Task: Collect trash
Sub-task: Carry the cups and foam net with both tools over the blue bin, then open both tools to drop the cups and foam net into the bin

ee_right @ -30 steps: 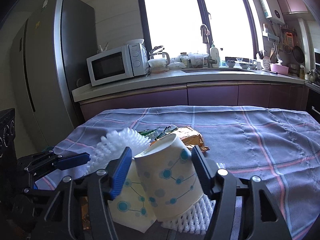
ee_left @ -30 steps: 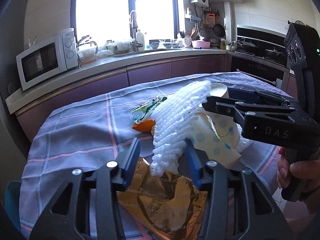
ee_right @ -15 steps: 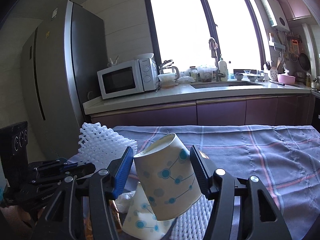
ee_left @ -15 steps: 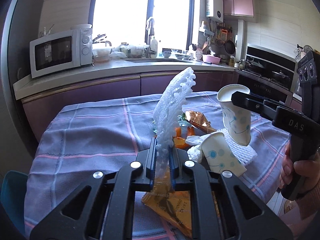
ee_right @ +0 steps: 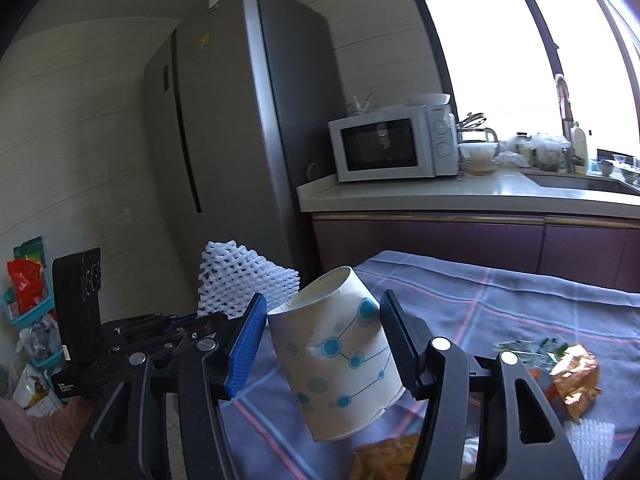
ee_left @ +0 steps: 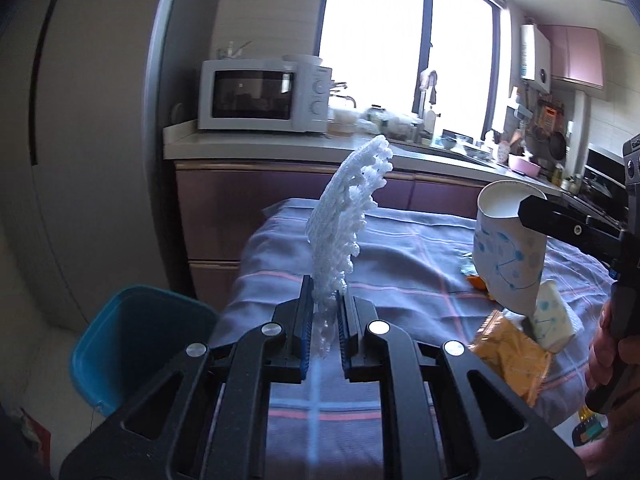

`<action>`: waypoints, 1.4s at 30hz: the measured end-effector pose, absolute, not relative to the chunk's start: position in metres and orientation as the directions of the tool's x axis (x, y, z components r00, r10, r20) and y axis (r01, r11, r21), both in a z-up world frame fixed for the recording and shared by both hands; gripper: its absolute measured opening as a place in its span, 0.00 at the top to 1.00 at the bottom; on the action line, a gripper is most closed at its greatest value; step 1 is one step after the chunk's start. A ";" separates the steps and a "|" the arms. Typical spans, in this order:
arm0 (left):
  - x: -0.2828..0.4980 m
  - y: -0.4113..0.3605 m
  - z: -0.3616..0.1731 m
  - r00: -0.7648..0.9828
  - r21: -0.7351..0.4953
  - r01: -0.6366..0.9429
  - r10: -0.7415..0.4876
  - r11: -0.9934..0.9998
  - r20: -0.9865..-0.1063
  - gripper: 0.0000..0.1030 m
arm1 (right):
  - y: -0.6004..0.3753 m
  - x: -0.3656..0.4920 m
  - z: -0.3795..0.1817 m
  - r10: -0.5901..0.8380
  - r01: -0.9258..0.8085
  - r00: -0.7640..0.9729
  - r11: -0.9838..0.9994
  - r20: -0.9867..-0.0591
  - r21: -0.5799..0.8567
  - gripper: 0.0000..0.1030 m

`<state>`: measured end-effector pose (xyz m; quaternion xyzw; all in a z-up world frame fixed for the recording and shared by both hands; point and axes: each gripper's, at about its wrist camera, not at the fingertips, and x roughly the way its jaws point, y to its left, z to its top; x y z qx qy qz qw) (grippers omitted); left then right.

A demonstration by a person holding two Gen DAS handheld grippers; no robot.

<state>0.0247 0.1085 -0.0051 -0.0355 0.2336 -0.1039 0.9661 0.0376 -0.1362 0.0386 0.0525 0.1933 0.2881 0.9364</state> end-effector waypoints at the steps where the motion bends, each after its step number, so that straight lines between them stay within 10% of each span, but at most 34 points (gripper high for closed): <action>1: 0.025 0.124 -0.007 0.873 -0.121 0.150 -0.189 0.981 -0.449 0.89 | -0.123 0.042 0.038 0.586 -0.546 0.736 0.810 -0.339 0.213 0.45; 10: 0.026 0.232 -0.033 0.857 -0.112 -0.102 0.031 0.988 -0.514 0.89 | -0.014 0.078 0.033 0.747 -0.712 0.545 0.652 -0.381 0.260 0.45; 31: 0.079 0.298 -0.108 0.733 -0.128 -0.238 0.092 0.963 -0.674 0.88 | 0.134 0.150 -0.032 0.710 -0.723 0.329 0.613 -0.623 0.318 0.45; 42: 0.083 0.302 -0.128 0.715 -0.161 -0.276 0.090 0.948 -0.693 0.66 | 0.129 0.163 -0.048 0.659 -0.654 0.332 0.676 -0.674 0.339 0.42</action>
